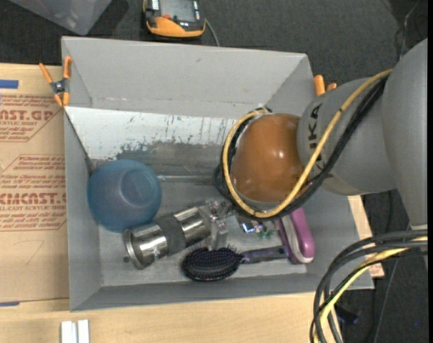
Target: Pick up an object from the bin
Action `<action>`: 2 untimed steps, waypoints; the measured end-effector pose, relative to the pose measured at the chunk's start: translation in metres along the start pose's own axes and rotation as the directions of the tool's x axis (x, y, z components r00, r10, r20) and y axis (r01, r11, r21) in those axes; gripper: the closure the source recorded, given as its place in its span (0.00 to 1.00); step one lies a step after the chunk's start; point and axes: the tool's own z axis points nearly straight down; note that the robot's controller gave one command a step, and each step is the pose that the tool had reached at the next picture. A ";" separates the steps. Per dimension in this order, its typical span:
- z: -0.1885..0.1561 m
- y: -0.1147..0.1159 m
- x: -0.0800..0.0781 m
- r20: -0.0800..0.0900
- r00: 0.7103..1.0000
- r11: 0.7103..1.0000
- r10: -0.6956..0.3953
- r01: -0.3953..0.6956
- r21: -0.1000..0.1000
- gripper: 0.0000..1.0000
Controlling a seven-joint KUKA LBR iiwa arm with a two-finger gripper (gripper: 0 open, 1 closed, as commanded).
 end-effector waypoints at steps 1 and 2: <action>0.004 0.000 -0.002 0.022 1.000 1.000 0.014 -0.014 0.001 1.00; 0.003 0.001 -0.003 0.022 1.000 1.000 0.010 -0.010 0.001 1.00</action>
Offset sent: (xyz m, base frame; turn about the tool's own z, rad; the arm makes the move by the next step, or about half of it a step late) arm 0.0288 -0.0018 -0.0390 -0.1582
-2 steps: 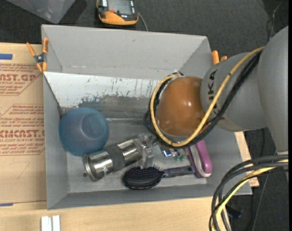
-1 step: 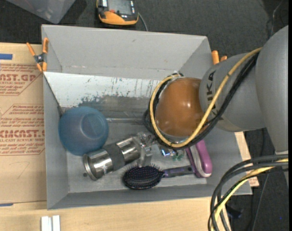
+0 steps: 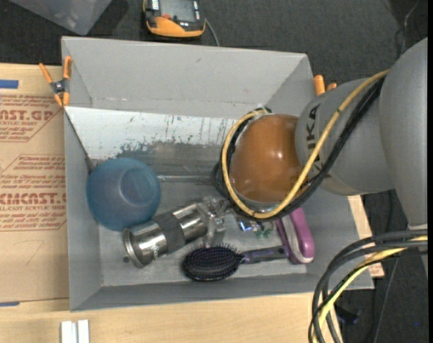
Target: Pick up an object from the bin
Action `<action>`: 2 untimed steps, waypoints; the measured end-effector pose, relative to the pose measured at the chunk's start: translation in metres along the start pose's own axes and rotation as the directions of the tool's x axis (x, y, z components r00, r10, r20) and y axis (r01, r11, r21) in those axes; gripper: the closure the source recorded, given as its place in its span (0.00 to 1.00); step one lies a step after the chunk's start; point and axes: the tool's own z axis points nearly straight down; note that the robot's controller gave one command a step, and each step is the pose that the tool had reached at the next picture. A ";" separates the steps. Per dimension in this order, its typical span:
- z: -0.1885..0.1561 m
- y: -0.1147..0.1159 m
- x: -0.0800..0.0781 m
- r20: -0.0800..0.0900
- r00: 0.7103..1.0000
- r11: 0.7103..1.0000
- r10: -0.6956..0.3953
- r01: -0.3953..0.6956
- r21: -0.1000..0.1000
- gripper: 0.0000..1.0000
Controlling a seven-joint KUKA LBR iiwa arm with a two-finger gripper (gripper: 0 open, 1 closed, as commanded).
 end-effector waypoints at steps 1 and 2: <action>0.002 0.001 0.004 0.022 1.000 1.000 0.001 -0.001 0.004 1.00; 0.006 0.003 0.015 0.070 0.998 1.000 0.005 -0.006 0.012 1.00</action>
Offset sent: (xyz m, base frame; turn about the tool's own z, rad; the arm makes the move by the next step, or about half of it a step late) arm 0.0613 0.0161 -0.0362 0.1338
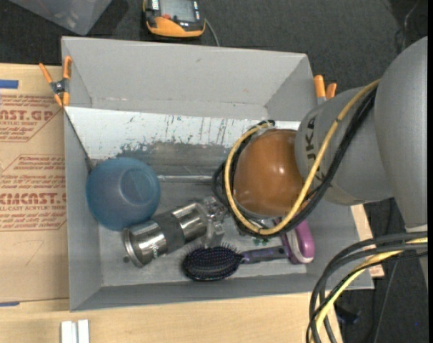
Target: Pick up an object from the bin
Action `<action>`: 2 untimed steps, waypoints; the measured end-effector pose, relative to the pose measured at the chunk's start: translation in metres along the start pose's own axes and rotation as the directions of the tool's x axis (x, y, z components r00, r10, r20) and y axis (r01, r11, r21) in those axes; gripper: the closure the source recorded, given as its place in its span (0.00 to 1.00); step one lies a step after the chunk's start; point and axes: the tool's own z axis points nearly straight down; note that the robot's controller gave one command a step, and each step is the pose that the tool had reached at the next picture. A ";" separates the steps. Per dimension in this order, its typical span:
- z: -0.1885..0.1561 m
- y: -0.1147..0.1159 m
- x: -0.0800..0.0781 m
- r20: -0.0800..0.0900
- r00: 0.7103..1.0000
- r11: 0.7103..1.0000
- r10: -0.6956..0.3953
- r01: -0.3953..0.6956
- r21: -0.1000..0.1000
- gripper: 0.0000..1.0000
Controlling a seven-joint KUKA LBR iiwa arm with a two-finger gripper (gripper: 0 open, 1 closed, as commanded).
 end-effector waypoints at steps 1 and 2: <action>0.000 0.000 -0.001 0.001 1.000 1.000 0.000 0.000 0.000 1.00; 0.000 0.000 -0.001 0.001 1.000 1.000 0.000 0.000 0.000 1.00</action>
Offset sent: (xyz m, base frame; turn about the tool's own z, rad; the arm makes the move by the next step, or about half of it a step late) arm -0.0061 0.0109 -0.0292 0.0349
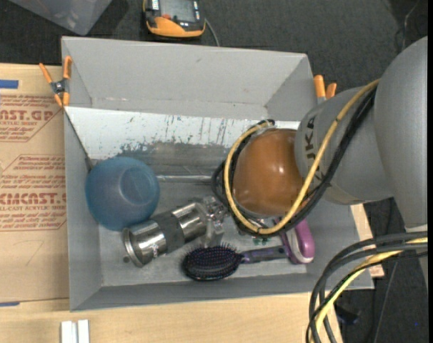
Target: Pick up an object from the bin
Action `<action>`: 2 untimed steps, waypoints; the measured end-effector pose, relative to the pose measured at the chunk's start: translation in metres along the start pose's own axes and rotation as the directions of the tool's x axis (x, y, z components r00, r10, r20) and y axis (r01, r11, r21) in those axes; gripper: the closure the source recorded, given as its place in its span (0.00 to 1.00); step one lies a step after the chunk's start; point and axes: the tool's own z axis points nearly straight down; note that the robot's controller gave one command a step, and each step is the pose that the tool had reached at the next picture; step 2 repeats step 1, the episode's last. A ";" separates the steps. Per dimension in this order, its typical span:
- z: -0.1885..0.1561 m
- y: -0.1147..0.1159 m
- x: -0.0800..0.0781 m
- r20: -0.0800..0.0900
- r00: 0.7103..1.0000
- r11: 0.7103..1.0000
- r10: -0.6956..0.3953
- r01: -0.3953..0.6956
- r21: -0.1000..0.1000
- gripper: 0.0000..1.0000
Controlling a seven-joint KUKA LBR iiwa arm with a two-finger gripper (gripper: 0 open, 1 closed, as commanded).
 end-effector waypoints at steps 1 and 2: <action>0.000 0.000 0.000 0.000 1.000 1.000 0.000 0.000 0.000 1.00; 0.000 0.000 0.000 0.000 1.000 1.000 0.000 0.000 0.000 1.00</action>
Offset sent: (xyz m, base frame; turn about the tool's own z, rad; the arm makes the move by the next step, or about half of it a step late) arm 0.0089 -0.0087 0.0930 -0.2027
